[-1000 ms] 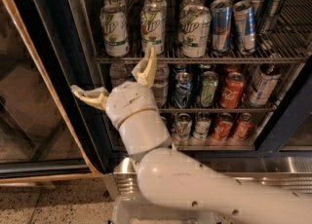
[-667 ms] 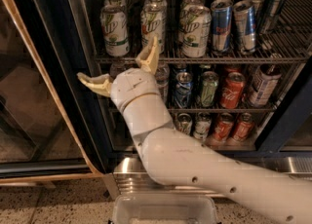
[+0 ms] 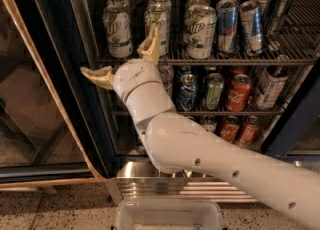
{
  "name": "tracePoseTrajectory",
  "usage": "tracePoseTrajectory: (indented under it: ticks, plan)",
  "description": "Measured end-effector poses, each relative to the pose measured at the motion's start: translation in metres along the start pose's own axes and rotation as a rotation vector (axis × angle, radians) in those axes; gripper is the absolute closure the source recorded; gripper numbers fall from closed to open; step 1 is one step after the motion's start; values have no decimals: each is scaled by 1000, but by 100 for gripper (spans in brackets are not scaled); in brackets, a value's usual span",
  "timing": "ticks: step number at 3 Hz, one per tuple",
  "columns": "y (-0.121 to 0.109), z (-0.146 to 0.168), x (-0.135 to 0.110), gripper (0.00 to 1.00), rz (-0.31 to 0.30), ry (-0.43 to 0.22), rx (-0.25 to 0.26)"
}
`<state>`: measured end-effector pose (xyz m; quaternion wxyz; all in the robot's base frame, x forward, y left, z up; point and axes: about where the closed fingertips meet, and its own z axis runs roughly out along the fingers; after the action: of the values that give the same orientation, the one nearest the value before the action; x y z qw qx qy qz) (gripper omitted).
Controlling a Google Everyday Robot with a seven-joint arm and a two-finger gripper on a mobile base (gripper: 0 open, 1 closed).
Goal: Pick 7up can from top shelf of fridge
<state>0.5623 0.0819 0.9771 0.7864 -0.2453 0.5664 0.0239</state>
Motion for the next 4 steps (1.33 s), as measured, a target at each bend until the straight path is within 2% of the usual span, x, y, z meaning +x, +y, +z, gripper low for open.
tracePoseTrajectory:
  ticks: [1,2,3,4]
  plan:
    - [5,8,1,10,1,-8,-11]
    - [6,35,4,2,2,-26,-6]
    - [5,52,4,7,4,-39,-3]
    - [5,55,3,11,5,-41,-3]
